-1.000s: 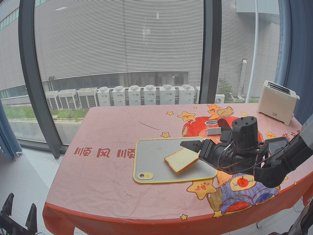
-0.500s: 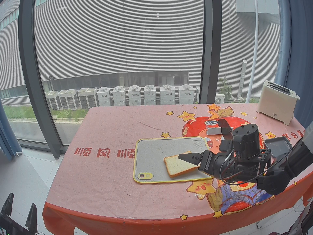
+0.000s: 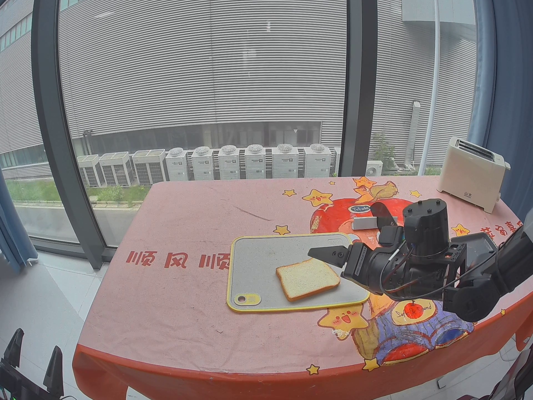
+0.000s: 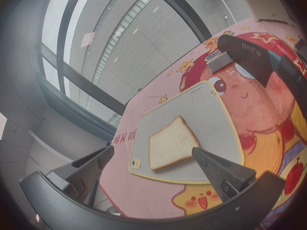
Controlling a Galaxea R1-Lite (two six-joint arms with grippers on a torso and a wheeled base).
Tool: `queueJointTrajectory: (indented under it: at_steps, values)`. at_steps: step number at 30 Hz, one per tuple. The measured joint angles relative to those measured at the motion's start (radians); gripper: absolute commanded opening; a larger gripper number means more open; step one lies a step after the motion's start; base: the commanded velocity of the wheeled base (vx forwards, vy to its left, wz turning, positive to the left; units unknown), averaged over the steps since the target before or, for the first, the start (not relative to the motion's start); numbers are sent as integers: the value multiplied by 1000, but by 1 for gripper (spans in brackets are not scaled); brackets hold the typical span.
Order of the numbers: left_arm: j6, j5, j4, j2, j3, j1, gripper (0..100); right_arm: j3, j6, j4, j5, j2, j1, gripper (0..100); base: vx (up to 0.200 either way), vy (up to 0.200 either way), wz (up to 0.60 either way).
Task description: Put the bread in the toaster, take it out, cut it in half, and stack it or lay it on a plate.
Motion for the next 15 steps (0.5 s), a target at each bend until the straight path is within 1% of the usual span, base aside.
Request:
queueJointTrajectory:
  at_steps: [3,6,10,12,15]
  values:
    - [0,0,0,0,0,0,100,-12,1,5,-14,3,-1,100,0,0,0]
    - [0,0,0,0,0,0,100,0,0,12,-10,4,7,100,0,0,0]
    - [0,0,0,0,0,0,100,18,-1,5,-5,8,36,100,0,0,0]
    - [0,0,0,0,0,0,100,23,2,7,5,9,46,100,0,0,0]
    - [0,0,0,0,0,0,100,28,4,10,35,7,52,100,0,0,0]
